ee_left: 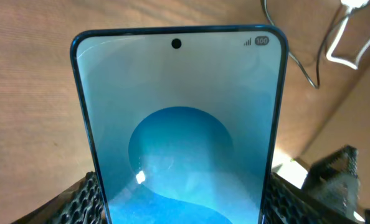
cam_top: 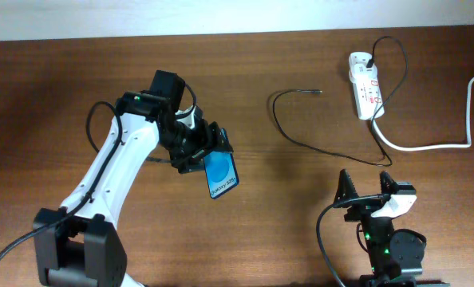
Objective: Plug charger to phone and switch on socket
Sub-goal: 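Lift the phone with the left gripper and tilt it upright, then raise the right gripper and swing it toward the held phone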
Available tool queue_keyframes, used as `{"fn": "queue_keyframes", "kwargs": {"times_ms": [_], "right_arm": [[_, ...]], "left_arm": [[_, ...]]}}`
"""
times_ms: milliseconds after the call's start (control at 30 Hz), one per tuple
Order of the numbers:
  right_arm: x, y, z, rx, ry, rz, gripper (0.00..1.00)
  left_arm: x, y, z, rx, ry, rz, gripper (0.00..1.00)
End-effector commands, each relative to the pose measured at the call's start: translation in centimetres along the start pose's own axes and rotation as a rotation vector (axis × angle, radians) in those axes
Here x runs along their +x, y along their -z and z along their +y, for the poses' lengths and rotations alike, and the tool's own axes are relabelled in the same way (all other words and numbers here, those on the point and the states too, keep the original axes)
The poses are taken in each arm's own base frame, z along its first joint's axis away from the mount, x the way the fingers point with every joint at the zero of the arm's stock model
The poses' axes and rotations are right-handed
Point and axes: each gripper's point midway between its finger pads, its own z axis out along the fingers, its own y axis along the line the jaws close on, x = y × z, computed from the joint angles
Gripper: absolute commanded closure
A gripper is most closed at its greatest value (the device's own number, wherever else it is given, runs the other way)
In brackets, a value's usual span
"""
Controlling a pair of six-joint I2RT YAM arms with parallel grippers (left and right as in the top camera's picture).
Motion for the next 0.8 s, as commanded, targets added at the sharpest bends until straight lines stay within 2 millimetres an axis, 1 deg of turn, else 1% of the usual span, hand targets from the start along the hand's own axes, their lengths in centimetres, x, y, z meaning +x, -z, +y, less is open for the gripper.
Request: {"fn": "queue_keyframes", "kwargs": {"times_ms": [0, 33, 100, 200, 233, 300, 433, 467, 767], "right_arm": [[0.8, 0.3, 3.0, -0.175, -0.165, 0.057, 0.02], [1.0, 0.6, 4.4, -0.252, -0.220, 0.088, 0.01], [1.5, 1.3, 6.4, -0.365, -0.279, 0.145, 0.02], [2.6, 3.5, 10.0, -0.587, -0.352, 0.277, 0.02], [2.9, 4.3, 10.9, -0.648, -0.371, 0.319, 0.02], [3.5, 5.6, 12.1, -0.733, -0.412, 0.396, 0.02], [4.7, 7.9, 13.7, -0.836, -0.543, 0.575, 0.02], [5.0, 8.9, 14.2, -0.877, -0.573, 0.632, 0.02], [5.1, 8.5, 14.0, -0.853, -0.577, 0.622, 0.02]], "left_arm": [[-1.4, 1.4, -0.2, -0.033, -0.052, -0.101, 0.55], [-1.6, 1.4, 0.0, -0.045, -0.054, -0.112, 0.54], [-2.0, 1.5, 0.2, -0.063, -0.056, -0.132, 0.55], [-2.7, 1.6, 0.6, -0.090, -0.063, -0.169, 0.55], [-2.9, 1.7, 0.7, -0.096, -0.066, -0.178, 0.55], [-3.2, 1.7, 0.5, -0.092, -0.071, -0.188, 0.55], [-3.6, 1.8, 0.2, -0.082, -0.082, -0.205, 0.55], [-3.7, 1.8, 0.2, -0.080, -0.083, -0.207, 0.56], [-3.6, 1.8, 0.2, -0.069, 0.024, -0.210, 0.56]]}}
